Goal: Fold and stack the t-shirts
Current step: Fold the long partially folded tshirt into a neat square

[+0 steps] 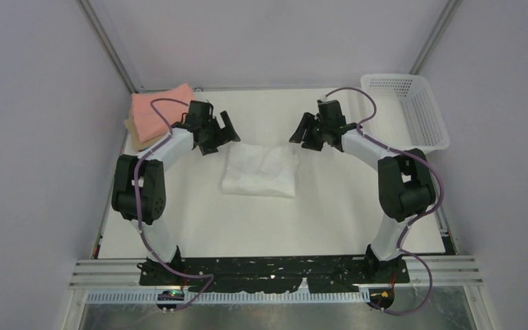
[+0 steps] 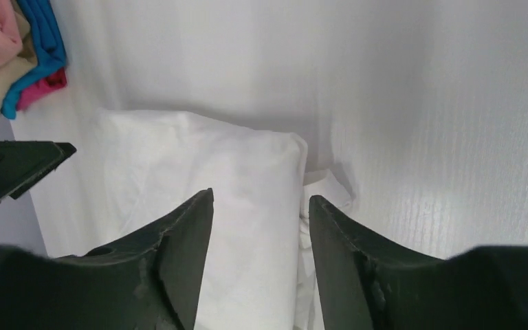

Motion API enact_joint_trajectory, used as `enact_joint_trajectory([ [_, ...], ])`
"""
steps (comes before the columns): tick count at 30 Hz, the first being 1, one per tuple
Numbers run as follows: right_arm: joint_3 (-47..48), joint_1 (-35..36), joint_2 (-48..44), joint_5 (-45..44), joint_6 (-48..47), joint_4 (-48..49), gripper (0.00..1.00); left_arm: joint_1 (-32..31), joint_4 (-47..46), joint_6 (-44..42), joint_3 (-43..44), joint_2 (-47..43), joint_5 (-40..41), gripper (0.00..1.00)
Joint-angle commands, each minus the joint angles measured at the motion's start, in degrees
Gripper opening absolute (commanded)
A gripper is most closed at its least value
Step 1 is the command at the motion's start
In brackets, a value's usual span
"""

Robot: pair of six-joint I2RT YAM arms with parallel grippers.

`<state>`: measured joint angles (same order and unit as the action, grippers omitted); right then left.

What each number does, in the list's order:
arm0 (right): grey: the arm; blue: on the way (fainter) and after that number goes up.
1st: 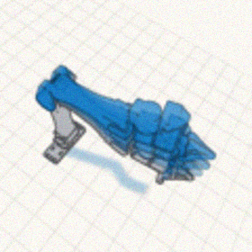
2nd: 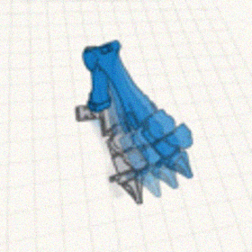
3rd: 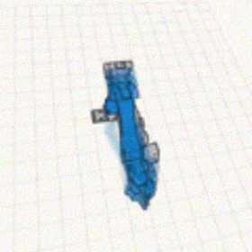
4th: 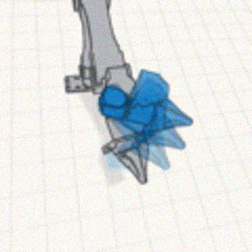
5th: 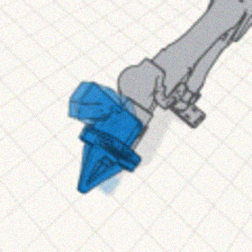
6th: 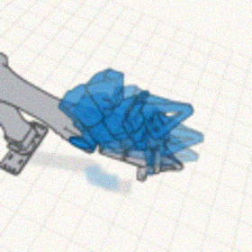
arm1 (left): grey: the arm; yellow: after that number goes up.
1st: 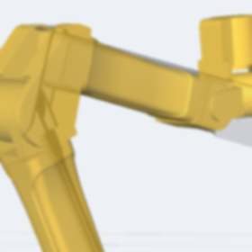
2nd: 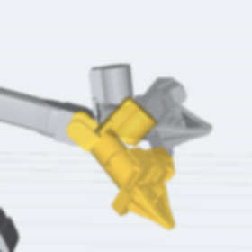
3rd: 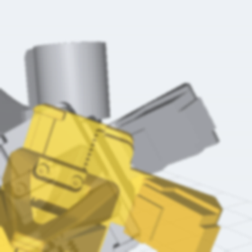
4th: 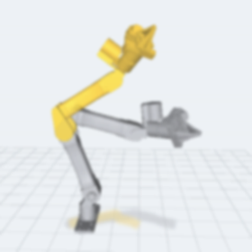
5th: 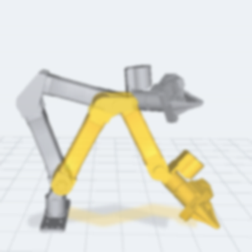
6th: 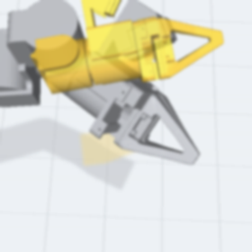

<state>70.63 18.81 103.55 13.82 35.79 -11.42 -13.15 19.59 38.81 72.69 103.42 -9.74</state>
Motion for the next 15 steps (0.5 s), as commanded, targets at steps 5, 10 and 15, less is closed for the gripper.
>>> enact_joint_trajectory([
  [5, 0.00, 0.75, -8.28, 2.62, -1.69, 6.26, 0.96, 0.12, -2.02, -0.47, -3.20, -11.88, -1.65, 1.00],
  [10, -5.45, 3.22, -8.80, 13.06, 4.93, 18.72, 0.95, -2.18, -12.50, 1.71, -12.90, -17.24, -11.90, 1.00],
  [15, -7.09, 6.02, -3.46, 15.79, 11.81, 27.35, 0.95, -4.82, -16.95, 3.36, -19.07, -15.45, -14.23, 0.99],
])
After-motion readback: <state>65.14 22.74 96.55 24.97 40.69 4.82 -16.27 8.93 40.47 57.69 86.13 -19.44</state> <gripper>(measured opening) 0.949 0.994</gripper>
